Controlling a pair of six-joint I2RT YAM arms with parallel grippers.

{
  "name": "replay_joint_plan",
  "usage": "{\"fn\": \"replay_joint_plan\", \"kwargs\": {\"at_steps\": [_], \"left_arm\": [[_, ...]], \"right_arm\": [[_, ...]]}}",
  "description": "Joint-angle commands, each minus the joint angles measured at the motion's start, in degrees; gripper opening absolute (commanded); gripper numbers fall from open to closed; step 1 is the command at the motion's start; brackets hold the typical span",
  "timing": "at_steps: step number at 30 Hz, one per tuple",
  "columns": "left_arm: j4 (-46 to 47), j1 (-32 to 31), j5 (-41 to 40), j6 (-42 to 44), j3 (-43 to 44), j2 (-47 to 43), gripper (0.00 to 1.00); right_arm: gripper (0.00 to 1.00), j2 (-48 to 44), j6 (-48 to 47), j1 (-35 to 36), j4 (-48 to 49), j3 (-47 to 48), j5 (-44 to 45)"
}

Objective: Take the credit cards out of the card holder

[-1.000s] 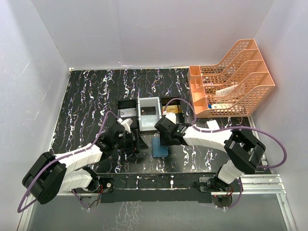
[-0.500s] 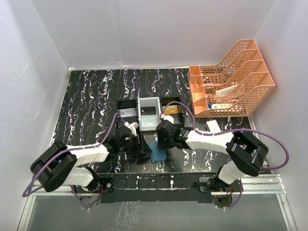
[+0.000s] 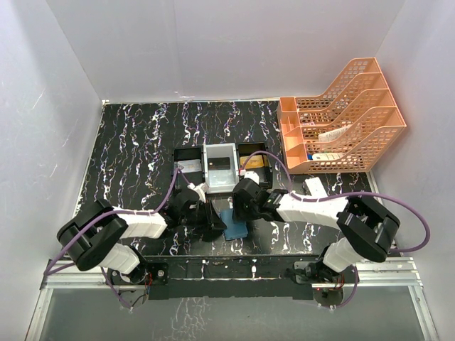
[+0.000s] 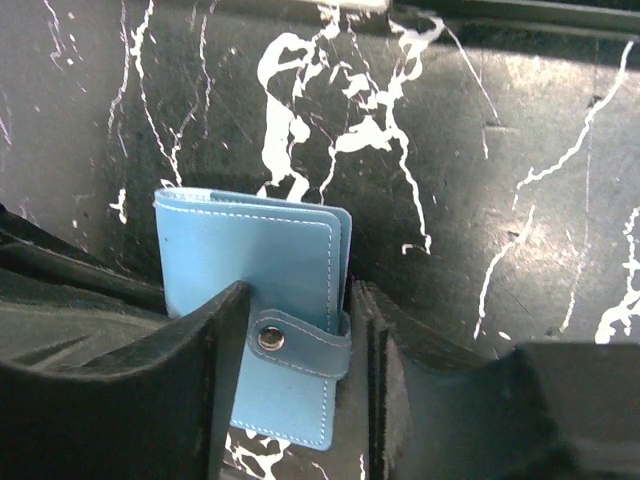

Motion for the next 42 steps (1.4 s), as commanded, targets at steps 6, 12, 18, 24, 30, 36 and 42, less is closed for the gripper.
{"fn": "replay_joint_plan", "kwargs": {"at_steps": [6, 12, 18, 24, 30, 36, 42], "left_arm": [[-5.12, -0.66, -5.37, 2.49, 1.62, -1.54, 0.11], [-5.17, -0.67, -5.28, 2.51, 1.72, -1.27, 0.11], [-5.15, -0.67, -5.10, 2.85, 2.04, -0.97, 0.12], [-4.31, -0.61, -4.81, 2.93, 2.01, -0.65, 0.12], [-6.95, -0.62, -6.00, 4.34, 3.23, -0.91, 0.11], [-7.51, -0.66, -6.89, 4.02, 3.27, -0.74, 0.09], [-7.36, -0.67, -6.94, 4.00, 3.10, -0.91, 0.07]], "right_arm": [[0.50, -1.57, -3.09, 0.82, -13.92, 9.01, 4.17], [0.47, -2.88, -2.09, 1.30, -15.75, 10.85, 3.49], [0.39, -2.66, -1.30, 1.35, -7.73, 7.99, -4.13], [0.36, 2.60, -0.08, 1.32, -9.29, 8.03, -1.96], [0.32, 5.69, 0.90, 2.30, -16.91, 10.06, 5.04], [0.34, 5.08, 0.65, 3.59, -21.52, 12.12, 8.11], [0.35, 7.82, 1.22, 5.73, -22.63, 12.37, 9.32]]}}
